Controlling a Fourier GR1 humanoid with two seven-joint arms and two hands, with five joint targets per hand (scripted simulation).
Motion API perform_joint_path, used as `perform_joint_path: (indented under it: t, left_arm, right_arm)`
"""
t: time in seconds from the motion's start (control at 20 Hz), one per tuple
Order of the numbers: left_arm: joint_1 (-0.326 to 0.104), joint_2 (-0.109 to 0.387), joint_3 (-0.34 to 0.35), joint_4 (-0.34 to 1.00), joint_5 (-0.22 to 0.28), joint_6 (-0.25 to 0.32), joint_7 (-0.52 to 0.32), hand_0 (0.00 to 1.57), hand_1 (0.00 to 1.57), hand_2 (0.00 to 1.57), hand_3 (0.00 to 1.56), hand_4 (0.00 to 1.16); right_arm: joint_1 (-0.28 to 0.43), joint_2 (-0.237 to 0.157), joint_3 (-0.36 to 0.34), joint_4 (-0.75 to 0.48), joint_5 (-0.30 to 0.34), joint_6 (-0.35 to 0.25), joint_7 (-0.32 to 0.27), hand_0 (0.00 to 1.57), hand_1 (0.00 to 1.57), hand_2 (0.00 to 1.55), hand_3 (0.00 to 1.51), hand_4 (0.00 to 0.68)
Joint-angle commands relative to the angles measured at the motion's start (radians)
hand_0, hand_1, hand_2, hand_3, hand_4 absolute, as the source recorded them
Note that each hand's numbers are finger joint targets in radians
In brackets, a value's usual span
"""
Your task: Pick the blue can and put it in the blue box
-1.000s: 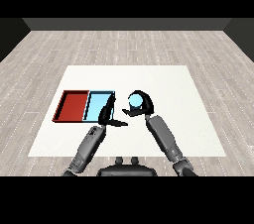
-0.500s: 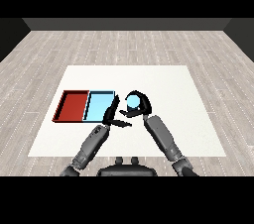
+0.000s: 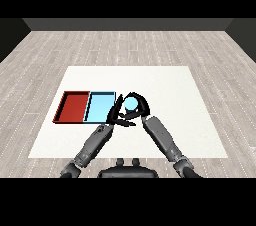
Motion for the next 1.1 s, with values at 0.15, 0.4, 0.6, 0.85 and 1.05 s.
perform_joint_path:
  t: [0.15, 0.4, 0.6, 0.85, 1.05]
  left_arm:
    - [0.020, -0.002, -0.156, -0.029, 0.058, 0.133, -0.022, 0.00, 0.00, 0.00, 0.00, 0.00]
    - [-0.041, -0.002, -0.065, 0.062, 0.079, 0.014, -0.059, 0.00, 0.00, 0.00, 0.00, 0.00]
    - [-0.080, -0.002, -0.139, 0.063, -0.061, 0.196, -0.017, 0.00, 0.00, 0.00, 0.00, 0.28]
    - [-0.088, 0.009, -0.102, 0.039, -0.148, 0.214, 0.052, 0.32, 0.32, 0.48, 0.33, 0.18]
    - [-0.120, 0.047, -0.173, 0.069, -0.268, 0.271, 0.134, 0.21, 0.21, 0.30, 0.00, 0.30]
  right_arm:
    - [-0.015, 0.000, 0.058, 0.030, -0.032, -0.017, -0.017, 1.43, 1.43, 1.43, 1.39, 0.620]
    - [0.007, 0.000, 0.092, -0.069, 0.021, -0.054, 0.064, 1.40, 1.40, 1.44, 1.39, 0.612]
    - [-0.035, 0.000, 0.178, -0.016, -0.046, -0.094, 0.012, 1.25, 1.25, 1.41, 1.40, 0.613]
    - [-0.088, 0.000, 0.227, -0.052, -0.080, -0.149, 0.081, 1.46, 1.46, 1.47, 1.40, 0.593]
    - [-0.074, -0.001, 0.265, 0.002, -0.080, -0.158, -0.011, 1.45, 1.45, 1.46, 1.40, 0.599]
